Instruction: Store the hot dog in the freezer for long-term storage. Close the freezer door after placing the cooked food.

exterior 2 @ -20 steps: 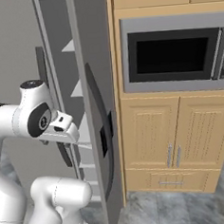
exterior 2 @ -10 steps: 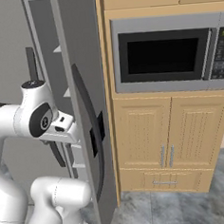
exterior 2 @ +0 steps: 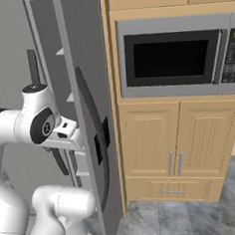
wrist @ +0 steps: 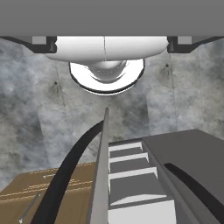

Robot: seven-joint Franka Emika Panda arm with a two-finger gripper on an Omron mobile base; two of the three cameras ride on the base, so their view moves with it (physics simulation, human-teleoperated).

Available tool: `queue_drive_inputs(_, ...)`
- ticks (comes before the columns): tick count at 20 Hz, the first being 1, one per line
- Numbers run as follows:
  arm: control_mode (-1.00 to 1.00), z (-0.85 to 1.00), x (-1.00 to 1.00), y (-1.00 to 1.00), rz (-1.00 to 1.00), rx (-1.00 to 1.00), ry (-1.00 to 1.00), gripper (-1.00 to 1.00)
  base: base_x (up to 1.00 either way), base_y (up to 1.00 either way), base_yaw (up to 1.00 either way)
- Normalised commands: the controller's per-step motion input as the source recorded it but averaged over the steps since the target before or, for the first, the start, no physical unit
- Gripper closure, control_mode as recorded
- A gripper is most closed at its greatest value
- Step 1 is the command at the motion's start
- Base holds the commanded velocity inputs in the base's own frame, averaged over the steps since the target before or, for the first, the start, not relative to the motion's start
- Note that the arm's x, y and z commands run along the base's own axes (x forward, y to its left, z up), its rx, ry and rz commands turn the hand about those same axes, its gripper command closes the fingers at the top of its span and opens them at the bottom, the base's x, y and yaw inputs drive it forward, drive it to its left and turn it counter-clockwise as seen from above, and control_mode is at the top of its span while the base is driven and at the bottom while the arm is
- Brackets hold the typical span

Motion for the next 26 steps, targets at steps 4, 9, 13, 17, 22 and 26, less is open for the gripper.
queue_drive_inputs(4,-1.00,0.00,0.03,-0.03,0.00,0.00,0.00,-1.00,0.00,0.00,0.00)
queue_drive_inputs(9,-1.00,0.02,0.13,-0.42,0.11,0.00,-0.07,-1.00,0.00,0.00,0.00)
queue_drive_inputs(13,-1.00,0.17,0.01,-0.69,0.06,0.03,-0.15,-1.00,0.00,0.00,0.00)
queue_drive_inputs(17,-1.00,0.02,0.16,-0.64,0.12,0.03,-0.10,-1.00,0.00,0.00,0.00)
queue_drive_inputs(22,-1.00,0.00,0.34,-0.65,0.23,0.09,0.00,-1.00,0.00,0.00,0.00)
queue_drive_inputs(26,-1.00,0.00,0.58,-0.47,0.16,0.05,-0.01,-1.00,0.00,0.00,0.00)
